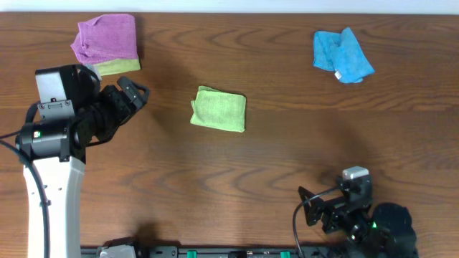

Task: Fold the cloth
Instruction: 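Retract the right arm to rest and bring the left gripper to the cloth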

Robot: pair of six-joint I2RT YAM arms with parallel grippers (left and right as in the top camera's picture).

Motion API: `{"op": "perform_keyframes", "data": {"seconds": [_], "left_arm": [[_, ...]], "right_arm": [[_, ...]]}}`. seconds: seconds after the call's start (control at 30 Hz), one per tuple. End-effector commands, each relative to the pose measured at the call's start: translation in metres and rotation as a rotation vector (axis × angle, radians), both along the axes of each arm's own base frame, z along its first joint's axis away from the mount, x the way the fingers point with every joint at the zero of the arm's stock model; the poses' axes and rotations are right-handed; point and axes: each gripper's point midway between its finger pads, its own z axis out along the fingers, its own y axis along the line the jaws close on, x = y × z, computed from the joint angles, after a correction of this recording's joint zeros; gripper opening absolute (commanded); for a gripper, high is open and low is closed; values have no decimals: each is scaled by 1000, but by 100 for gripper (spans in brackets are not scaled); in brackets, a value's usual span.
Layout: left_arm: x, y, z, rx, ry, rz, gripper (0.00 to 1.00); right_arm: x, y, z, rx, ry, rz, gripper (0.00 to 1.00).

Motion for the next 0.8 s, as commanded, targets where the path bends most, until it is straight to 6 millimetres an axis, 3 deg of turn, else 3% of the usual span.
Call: {"op": "perform_keyframes", "data": {"seconds": [0.0, 0.13, 0.3, 0.5, 0.77], "left_arm": [[-7, -12, 3, -51, 5, -48, 95], [-15, -18, -2, -64, 45, -65, 96], [-22, -29, -16, -71, 83, -98, 96], [-31, -44, -76, -132, 180, -84, 95], [-8, -73, -133, -340, 123, 12, 95]], "right_arm": [[9, -28, -1, -46, -23, -170, 99], [15, -60, -1, -138, -46, -331, 99], [16, -69, 0, -164, -55, -377, 99], [15, -69, -2, -168, -45, -375, 99], [13, -69, -6, -176, -28, -374, 99]]}}
